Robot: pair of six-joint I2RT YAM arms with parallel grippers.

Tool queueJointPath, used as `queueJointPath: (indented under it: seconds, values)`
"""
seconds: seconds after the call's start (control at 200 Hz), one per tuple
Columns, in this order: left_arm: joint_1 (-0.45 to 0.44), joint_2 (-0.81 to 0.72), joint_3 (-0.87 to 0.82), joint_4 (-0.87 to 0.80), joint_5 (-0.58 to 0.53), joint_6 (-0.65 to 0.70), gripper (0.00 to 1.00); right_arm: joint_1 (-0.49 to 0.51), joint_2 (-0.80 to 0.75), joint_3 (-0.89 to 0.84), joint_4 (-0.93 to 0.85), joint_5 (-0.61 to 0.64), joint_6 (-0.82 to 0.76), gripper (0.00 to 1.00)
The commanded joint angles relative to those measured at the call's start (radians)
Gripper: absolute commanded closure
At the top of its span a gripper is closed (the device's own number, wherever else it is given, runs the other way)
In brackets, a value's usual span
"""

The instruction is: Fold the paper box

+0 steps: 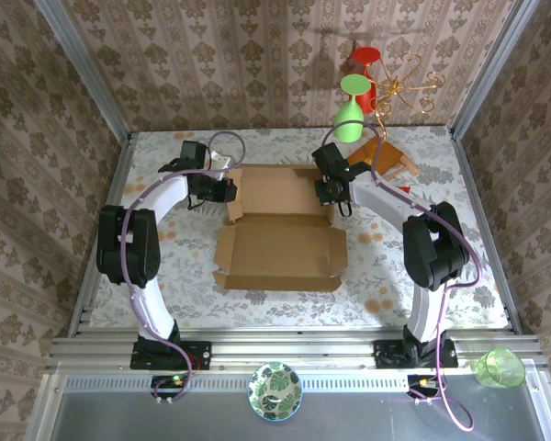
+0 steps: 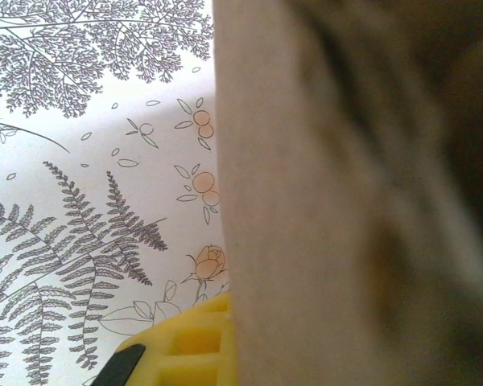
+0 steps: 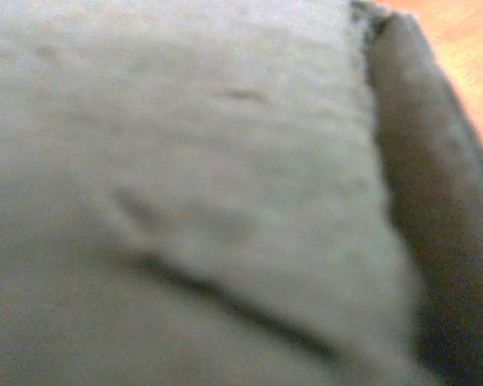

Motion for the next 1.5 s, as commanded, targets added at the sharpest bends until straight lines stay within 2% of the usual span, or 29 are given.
queueJointPath:
  seconds: [0.0,0.07,0.3,0.365,0.625,0.69,1.005,1.08,1.22,1.495]
  values:
    - [-0.006,0.01,0.019,-0.011,0.025,-0.025,1.0,0.017,0.022,0.037,-0.064,0.048,0.02,0.93]
    - [-0.006,0.012,0.019,-0.011,0.007,-0.041,1.0,0.023,0.024,0.04,-0.082,0.08,0.035,1.0]
    - [-0.027,0.007,0.006,0.003,-0.077,-0.117,1.0,0.054,0.04,0.079,-0.142,0.094,0.089,1.0]
    - [-0.042,0.003,-0.003,0.01,-0.116,-0.146,0.89,0.065,0.043,0.087,-0.152,0.091,0.108,1.0]
    - [-0.102,0.01,-0.016,0.038,-0.245,-0.163,0.75,0.084,0.071,0.122,-0.17,0.063,0.12,1.0]
    - [-0.104,0.022,-0.002,0.029,-0.272,-0.152,0.74,0.083,0.074,0.125,-0.172,0.059,0.119,1.0]
    - [-0.116,0.069,0.055,-0.026,-0.395,-0.115,0.81,0.086,0.088,0.142,-0.187,0.035,0.12,1.0]
    - [-0.126,0.073,0.054,-0.024,-0.435,-0.125,0.86,0.085,0.095,0.155,-0.199,0.028,0.131,1.0]
    - [-0.147,0.085,0.06,-0.03,-0.519,-0.174,1.0,0.093,0.112,0.174,-0.218,0.022,0.15,1.0]
    - [-0.181,0.121,0.111,-0.106,-0.657,-0.275,1.0,0.099,0.131,0.197,-0.238,0.003,0.166,1.0]
